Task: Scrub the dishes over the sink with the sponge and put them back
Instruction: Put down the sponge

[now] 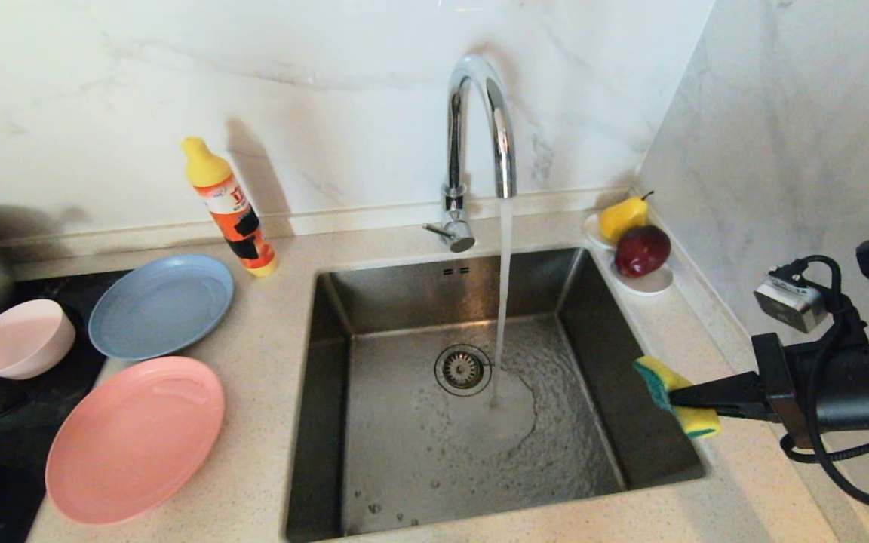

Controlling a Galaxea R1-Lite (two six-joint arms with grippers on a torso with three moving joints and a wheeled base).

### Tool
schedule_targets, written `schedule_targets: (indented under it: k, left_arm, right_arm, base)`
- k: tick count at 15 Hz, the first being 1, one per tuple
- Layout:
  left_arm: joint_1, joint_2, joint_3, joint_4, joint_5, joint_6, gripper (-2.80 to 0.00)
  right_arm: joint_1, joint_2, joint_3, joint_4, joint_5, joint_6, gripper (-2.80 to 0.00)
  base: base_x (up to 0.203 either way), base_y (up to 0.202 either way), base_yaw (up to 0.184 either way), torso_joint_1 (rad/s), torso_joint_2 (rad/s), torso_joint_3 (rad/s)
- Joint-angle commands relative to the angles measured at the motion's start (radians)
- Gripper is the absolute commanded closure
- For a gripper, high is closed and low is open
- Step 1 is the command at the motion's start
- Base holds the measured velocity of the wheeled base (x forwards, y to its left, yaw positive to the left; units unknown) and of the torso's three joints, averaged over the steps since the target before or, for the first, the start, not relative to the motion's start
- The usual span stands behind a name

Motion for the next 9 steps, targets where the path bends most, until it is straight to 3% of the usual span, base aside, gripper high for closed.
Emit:
schedule_targets:
  k: [1, 2, 3, 5, 9]
  left_arm:
    - [0.032, -0.2, 0.14, 0.042, 0.007, 0.003, 0.0]
    - [0.035, -0.246, 0.183, 0.059, -0.017, 0.017, 0.0]
    - [0.036, -0.302, 0.219, 0.078, -0.091, 0.036, 0.0]
    - [0.037, -0.368, 0.227, 0.183, -0.299, 0.048, 0.0]
    - [0.036, -0.375, 0.257, 0.218, -0.462, 0.042, 0.0]
  right_arm:
    - [0.001, 0.011, 0.009, -0.001, -0.018, 0.0, 0.0]
    - [0.001, 0.003, 0.01, 0.003, -0.018, 0.0, 0.0]
    - [0.0, -0.003, 0.014, 0.002, -0.019, 0.0, 0.0]
    - [0.0, -0.006, 0.012, 0.001, -0.031, 0.0, 0.0]
    - [0.0, -0.013, 0.01, 0.003, -0.102, -0.061, 0.0]
  base:
    - [0.0, 0.0, 0.0, 0.0, 0.0, 0.0]
    - [0.0, 0.0, 0.0, 0.0, 0.0, 0.0]
    - [0.0, 0.0, 0.0, 0.0, 0.0, 0.0]
    - [0.0, 0.0, 0.0, 0.0, 0.0, 0.0]
    - [0.0, 0.0, 0.0, 0.0, 0.0, 0.0]
